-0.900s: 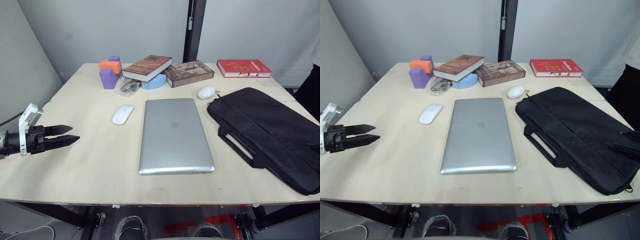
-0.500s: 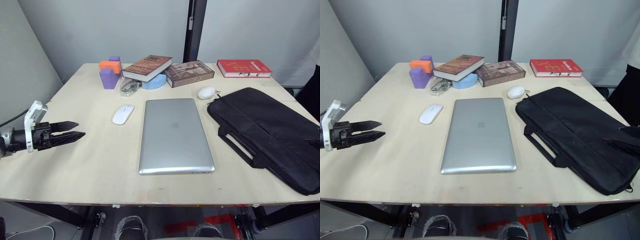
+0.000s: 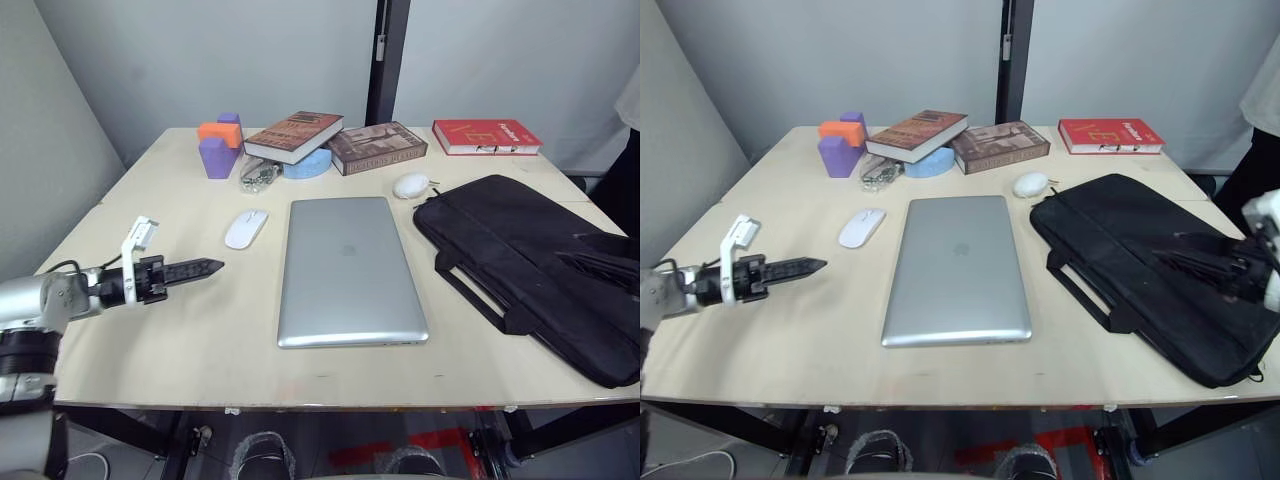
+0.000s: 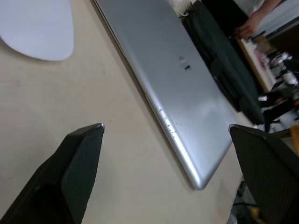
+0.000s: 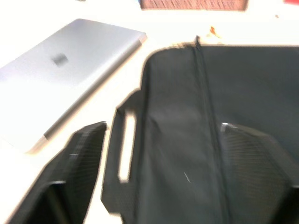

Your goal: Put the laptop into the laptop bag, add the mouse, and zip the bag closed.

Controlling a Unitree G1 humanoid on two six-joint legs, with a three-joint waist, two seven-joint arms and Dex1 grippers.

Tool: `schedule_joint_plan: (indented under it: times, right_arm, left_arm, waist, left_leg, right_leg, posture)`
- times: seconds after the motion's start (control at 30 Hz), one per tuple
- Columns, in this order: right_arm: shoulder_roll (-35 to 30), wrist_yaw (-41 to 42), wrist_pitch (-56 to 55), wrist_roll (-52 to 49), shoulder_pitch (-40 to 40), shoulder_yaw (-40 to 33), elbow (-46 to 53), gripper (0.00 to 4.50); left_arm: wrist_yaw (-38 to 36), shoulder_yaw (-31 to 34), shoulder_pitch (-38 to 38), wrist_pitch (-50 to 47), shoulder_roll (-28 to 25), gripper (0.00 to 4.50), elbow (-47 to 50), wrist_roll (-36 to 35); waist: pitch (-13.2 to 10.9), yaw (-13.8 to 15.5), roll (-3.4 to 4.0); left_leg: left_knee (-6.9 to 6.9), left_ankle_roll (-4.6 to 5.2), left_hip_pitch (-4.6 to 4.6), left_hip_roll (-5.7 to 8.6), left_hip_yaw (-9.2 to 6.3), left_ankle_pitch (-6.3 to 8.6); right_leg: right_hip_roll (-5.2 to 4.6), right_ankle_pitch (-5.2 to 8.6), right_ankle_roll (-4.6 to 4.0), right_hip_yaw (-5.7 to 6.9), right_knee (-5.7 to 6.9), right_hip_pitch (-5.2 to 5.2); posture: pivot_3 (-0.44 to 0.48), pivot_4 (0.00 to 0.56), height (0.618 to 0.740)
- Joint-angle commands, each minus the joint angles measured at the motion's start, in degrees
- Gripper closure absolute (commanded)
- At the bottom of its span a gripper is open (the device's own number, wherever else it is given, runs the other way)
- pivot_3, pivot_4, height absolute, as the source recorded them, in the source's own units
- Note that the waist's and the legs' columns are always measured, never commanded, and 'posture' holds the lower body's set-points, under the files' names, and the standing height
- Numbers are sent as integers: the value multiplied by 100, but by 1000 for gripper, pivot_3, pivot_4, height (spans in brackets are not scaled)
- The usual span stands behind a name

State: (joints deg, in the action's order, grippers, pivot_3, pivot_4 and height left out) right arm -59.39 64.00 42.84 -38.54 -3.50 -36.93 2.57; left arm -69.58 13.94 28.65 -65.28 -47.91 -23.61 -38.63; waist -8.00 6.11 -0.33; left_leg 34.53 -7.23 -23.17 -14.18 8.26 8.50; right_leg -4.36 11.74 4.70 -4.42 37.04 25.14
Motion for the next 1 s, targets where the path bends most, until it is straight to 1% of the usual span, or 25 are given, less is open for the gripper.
schedule_joint_plan:
  times: [0.03,0.13,0.17,0.23,0.27,0.33,0.4,0.47,0.57,0.67,0.73,0.83,1.0]
  right_arm:
    - [84,-230,182,-252,-292,220,360,2186]
    - [215,-498,208,-190,-565,613,462,3220]
    - [246,-555,182,-136,-632,750,476,3654]
    - [287,-611,-23,77,-738,1124,534,4256]
    - [310,-629,-118,156,-795,1274,559,4469]
    - [366,-726,-206,259,-1018,1524,585,4469]
    - [413,-846,-281,407,-1301,1821,617,4469]
    - [474,-1024,-349,690,-1597,2261,630,4469]
    - [609,-1335,-219,1207,-2000,3093,609,4469]
    - [871,-1510,-146,1517,-2286,3626,503,4469]
    - [1021,-1611,-91,1683,-2435,3843,377,4469]
    - [1314,-1894,-107,2095,-2767,4198,-162,4469]
    - [1968,-2371,-132,2623,-3208,4551,-1243,4469]
  left_arm:
    - [321,110,397,-598,267,0,-332,-231]
    - [509,78,692,-906,559,0,-578,-275]
    - [614,109,823,-961,649,0,-748,-260]
    - [886,217,1246,-1123,832,0,-1311,-201]
    - [954,287,1441,-1185,892,0,-1554,-214]
    - [1061,315,1741,-1235,969,0,-1956,-171]
    - [1121,65,1874,-1153,1048,0,-2174,34]
    - [1137,-202,1959,-1071,1144,0,-2339,229]
    - [1104,-365,2175,-1025,1310,0,-2650,382]
    - [1028,-526,2390,-921,1487,0,-2891,546]
    - [1014,-531,2535,-839,1566,0,-3101,630]
    - [950,-455,2811,-723,1682,0,-3462,693]
    - [924,-591,3019,-222,1894,0,-4018,1091]
  waist:
    - [0,2,-1]
    - [0,2,-1]
    - [0,1,-1]
    - [0,5,-1]
    - [0,7,-1]
    - [0,8,-1]
    - [-1,-19,0]
    - [-1,-41,-1]
    - [-1,-43,-1]
    - [-2,-1,-3]
    - [-3,24,-2]
    - [-4,27,-4]
    - [-4,6,-4]
  left_leg:
    - [0,0,0,0,0,0]
    - [1,0,-2,2,-3,0]
    - [2,-1,-3,2,-4,0]
    - [0,-1,-4,2,-6,0]
    - [-1,-2,-4,2,-7,0]
    - [0,-2,-5,3,-9,-1]
    - [0,-3,-6,6,-8,-1]
    - [-8,-4,-6,6,-6,-1]
    - [-18,-9,-2,4,-10,-3]
    - [-19,-14,-6,4,-21,-5]
    - [-19,-15,-7,6,-21,-6]
    - [-19,-36,-9,10,-23,-17]
    - [-27,-42,-9,10,-30,-20]
  right_leg:
    - [0,0,0,0,0,-2]
    - [0,0,0,1,-3,-5]
    - [-1,0,-1,1,-3,-5]
    - [0,-1,-1,3,-4,-4]
    - [0,0,0,5,-4,-6]
    - [0,-1,0,6,-4,-6]
    - [-1,-1,0,3,-6,-7]
    - [-1,-1,0,1,-12,-7]
    - [2,-1,1,8,-17,-12]
    - [2,-2,1,17,-18,-14]
    - [1,-2,1,18,-22,-17]
    - [-4,-3,0,20,-34,-24]
    - [-4,-3,1,29,-35,-27]
  posture:
    - [0,150,730]
    - [0,150,730]
    - [0,150,730]
    - [0,150,730]
    - [0,150,730]
    - [0,150,730]
    - [0,150,730]
    - [0,150,730]
    - [0,150,730]
    - [0,150,730]
    - [0,150,730]
    - [0,150,730]
    - [0,150,730]
